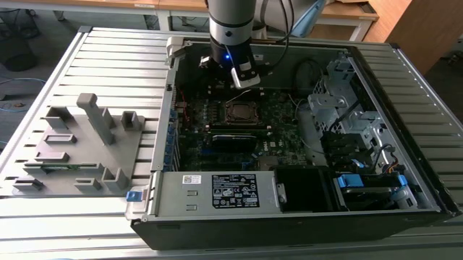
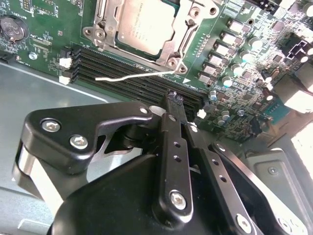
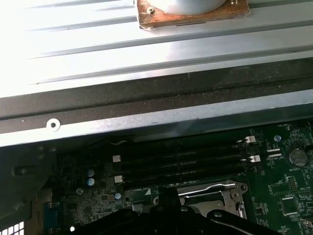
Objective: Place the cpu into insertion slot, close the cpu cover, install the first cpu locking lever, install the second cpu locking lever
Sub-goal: 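Install the first cpu locking lever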
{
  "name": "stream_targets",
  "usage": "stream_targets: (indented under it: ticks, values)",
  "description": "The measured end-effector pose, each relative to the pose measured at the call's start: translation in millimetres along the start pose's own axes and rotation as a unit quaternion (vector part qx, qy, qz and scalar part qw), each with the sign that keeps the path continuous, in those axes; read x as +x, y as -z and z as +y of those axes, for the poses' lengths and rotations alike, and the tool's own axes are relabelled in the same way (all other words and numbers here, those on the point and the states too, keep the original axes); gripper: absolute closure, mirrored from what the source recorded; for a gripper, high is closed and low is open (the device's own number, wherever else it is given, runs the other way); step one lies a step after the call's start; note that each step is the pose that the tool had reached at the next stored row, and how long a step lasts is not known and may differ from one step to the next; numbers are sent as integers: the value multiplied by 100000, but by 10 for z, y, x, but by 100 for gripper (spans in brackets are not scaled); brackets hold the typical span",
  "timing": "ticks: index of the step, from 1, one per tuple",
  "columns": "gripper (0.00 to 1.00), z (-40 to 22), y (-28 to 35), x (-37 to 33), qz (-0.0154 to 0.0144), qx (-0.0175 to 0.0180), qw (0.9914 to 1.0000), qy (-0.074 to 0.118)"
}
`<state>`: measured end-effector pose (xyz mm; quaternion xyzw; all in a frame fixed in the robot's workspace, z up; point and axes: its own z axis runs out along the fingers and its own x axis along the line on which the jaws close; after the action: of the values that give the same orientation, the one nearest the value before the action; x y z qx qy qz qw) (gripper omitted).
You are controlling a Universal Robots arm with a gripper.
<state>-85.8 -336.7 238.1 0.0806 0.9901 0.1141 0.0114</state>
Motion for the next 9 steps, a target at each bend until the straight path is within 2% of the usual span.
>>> stream_targets:
  ticks: [9]
  values:
    - [89, 5, -1, -29, 5, 6, 100000, 6]
